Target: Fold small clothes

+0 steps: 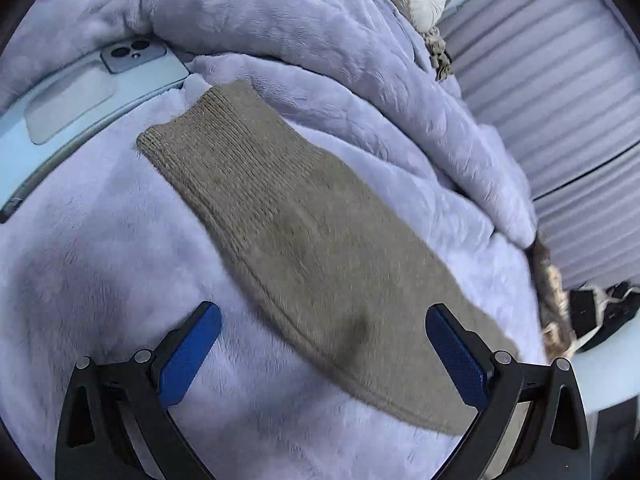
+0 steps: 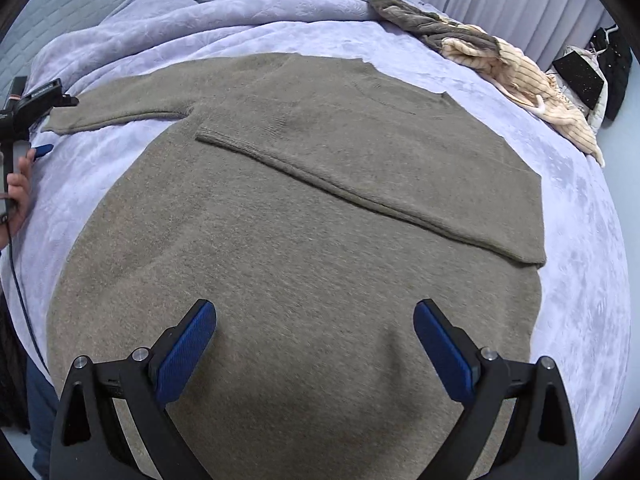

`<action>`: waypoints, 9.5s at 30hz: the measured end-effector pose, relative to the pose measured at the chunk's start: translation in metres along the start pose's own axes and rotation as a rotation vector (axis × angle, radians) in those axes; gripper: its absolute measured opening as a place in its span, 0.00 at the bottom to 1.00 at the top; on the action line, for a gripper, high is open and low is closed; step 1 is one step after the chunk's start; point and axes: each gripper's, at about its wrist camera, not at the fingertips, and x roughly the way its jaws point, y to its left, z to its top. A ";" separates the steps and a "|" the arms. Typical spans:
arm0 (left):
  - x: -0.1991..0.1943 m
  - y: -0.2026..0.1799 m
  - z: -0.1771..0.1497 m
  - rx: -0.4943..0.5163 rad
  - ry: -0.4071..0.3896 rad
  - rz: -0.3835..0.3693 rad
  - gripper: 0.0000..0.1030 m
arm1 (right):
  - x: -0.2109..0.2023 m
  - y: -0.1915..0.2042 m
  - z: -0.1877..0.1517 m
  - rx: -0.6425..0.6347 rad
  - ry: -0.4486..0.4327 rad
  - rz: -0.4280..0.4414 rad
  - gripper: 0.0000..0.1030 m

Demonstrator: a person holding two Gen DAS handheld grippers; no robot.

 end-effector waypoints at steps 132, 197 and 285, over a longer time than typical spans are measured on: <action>0.097 -0.436 -0.472 1.212 0.375 0.180 0.07 | 0.039 -0.286 -0.024 0.483 -0.085 -0.038 0.97; 0.090 -0.330 -0.336 1.020 0.376 0.147 0.90 | 0.024 -0.259 0.019 0.509 -0.260 0.134 0.07; -0.122 -0.050 -0.332 0.688 0.619 -0.243 0.55 | -0.028 -0.133 -0.249 0.533 -0.122 0.610 0.57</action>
